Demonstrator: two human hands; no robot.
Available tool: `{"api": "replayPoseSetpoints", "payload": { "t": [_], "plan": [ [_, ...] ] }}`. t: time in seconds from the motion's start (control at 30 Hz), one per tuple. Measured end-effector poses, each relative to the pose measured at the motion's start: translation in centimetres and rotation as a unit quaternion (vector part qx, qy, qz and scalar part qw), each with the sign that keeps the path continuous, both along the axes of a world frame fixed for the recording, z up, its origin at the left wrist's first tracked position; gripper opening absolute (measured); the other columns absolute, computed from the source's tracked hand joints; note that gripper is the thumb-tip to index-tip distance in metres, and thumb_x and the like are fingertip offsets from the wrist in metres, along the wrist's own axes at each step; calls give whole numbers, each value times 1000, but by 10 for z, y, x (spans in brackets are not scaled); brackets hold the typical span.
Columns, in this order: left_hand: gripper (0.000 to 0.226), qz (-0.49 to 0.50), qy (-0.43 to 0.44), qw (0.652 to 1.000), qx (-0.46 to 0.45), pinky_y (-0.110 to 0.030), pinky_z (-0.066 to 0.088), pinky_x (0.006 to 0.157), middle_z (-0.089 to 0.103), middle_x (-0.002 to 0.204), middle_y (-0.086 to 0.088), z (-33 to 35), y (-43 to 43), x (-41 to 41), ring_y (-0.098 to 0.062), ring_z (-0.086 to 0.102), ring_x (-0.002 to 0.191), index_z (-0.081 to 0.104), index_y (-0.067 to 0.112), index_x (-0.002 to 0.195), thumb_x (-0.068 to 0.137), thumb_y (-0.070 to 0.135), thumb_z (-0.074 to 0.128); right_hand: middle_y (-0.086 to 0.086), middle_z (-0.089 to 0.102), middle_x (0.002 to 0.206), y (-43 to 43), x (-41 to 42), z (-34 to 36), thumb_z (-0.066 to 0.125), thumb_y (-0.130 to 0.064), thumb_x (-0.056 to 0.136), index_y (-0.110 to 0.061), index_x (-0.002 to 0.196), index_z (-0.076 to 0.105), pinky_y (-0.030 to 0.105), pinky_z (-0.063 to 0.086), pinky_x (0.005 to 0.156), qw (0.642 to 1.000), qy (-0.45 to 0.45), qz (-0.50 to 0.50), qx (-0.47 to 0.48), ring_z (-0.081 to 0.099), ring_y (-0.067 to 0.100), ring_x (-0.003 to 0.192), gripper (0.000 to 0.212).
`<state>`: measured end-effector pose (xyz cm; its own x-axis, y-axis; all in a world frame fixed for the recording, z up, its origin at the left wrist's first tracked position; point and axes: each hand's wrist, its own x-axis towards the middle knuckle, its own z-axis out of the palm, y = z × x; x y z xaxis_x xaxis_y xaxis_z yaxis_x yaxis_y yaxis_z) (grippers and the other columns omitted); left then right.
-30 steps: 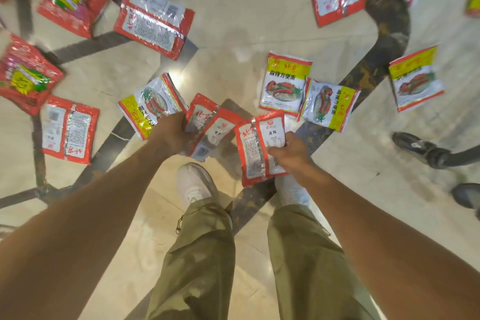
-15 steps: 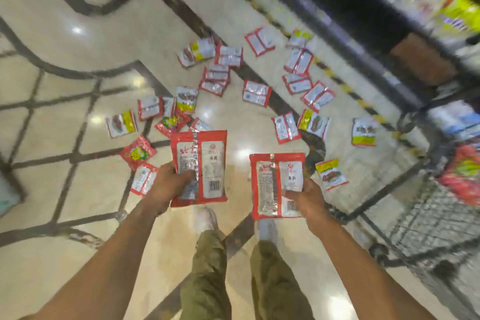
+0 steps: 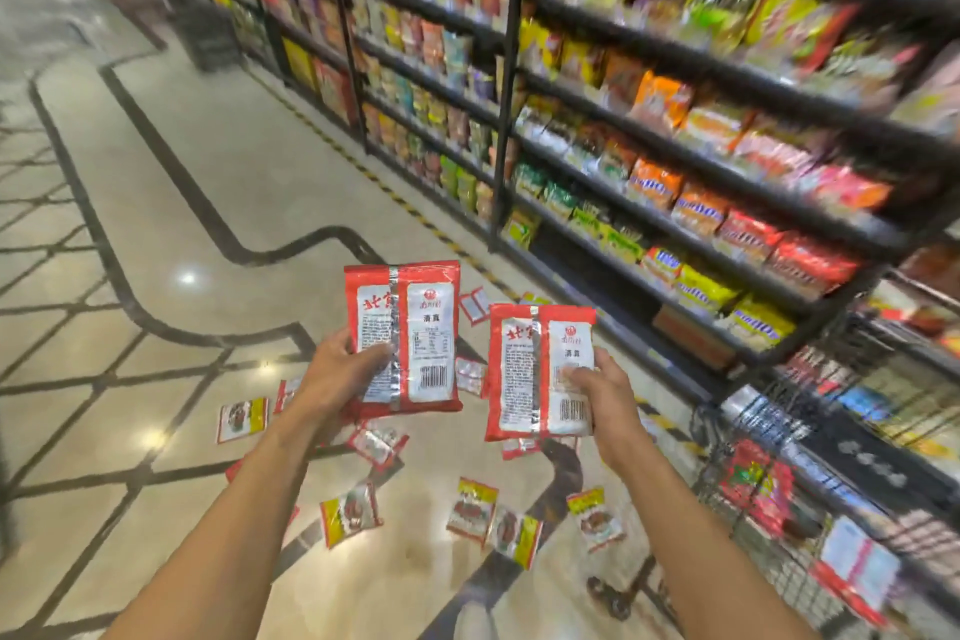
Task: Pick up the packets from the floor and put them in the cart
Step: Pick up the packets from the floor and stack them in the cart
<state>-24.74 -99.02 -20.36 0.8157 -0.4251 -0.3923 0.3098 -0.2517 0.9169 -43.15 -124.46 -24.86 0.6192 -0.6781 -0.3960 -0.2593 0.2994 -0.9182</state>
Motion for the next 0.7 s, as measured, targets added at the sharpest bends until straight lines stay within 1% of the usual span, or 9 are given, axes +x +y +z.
{"api": "replayPoseSetpoints", "payload": {
  "t": [0.03, 0.07, 0.13, 0.2, 0.3, 0.37, 0.5, 0.63, 0.7],
  "plan": [
    [20, -5, -7, 1000, -15, -37, 63, 64, 82, 96, -8, 10, -3, -9, -27, 80, 82, 66, 16, 112, 96, 4, 68, 12, 80, 103, -1, -10, 10, 59, 6, 94, -15, 117, 67, 37, 61, 67, 1000, -9, -8, -12, 77, 22, 75, 33],
    [21, -10, -10, 1000, -27, -40, 64, 67, 82, 97, -8, 18, -5, -19, -28, 80, 83, 66, 17, 113, 96, 5, 69, 12, 80, 104, -2, -22, 20, 59, 5, 94, -14, 119, 66, 38, 60, 70, 999, -19, -15, -27, 77, 23, 77, 33],
    [24, -31, -23, 999, -35, -48, 64, 80, 81, 103, -9, 30, -11, -37, -32, 80, 89, 67, 18, 118, 96, 10, 71, 11, 80, 103, -1, -50, 38, 63, 4, 94, -13, 118, 66, 38, 59, 71, 997, -34, -41, -52, 77, 21, 77, 30],
    [26, -56, -32, 997, -40, -55, 62, 88, 81, 106, -10, 36, -17, -57, -34, 79, 93, 67, 17, 121, 96, 11, 71, 7, 81, 101, -2, -81, 55, 66, 2, 94, -13, 116, 66, 40, 61, 72, 994, -40, -69, -70, 79, 22, 79, 26],
    [26, -100, -32, 994, -43, -61, 61, 88, 80, 107, -12, 39, -38, -89, -37, 78, 92, 67, 16, 122, 96, 13, 71, 5, 81, 101, -5, -134, 72, 70, -1, 94, -19, 109, 66, 47, 64, 79, 987, -47, -123, -97, 79, 28, 87, 23],
    [22, -124, -35, 991, -42, -60, 61, 87, 80, 106, -11, 38, -56, -115, -37, 79, 90, 68, 17, 119, 97, 13, 70, 6, 79, 103, -8, -172, 79, 71, -1, 94, -21, 106, 65, 44, 65, 77, 980, -38, -158, -116, 78, 28, 87, 23],
    [18, -170, -42, 983, -57, -58, 62, 86, 80, 106, -11, 35, -101, -175, -35, 79, 91, 69, 18, 115, 98, 12, 69, 6, 79, 106, -20, -250, 83, 72, -4, 95, -14, 114, 64, 40, 66, 73, 970, -37, -209, -115, 78, 24, 86, 23],
    [18, -217, -47, 973, -63, -50, 64, 83, 81, 107, -9, 32, -152, -234, -28, 80, 87, 70, 17, 114, 97, 10, 70, 5, 81, 99, -45, -320, 78, 70, -1, 95, -17, 106, 64, 50, 63, 81, 958, -52, -265, -98, 77, 27, 86, 20],
    [21, -249, -44, 965, -62, -51, 63, 85, 81, 105, -8, 31, -181, -260, -29, 80, 89, 70, 14, 118, 98, 12, 71, 1, 81, 97, -63, -352, 76, 70, -3, 96, -18, 106, 64, 51, 64, 82, 953, -55, -285, -92, 78, 28, 87, 20]
  ]
}}
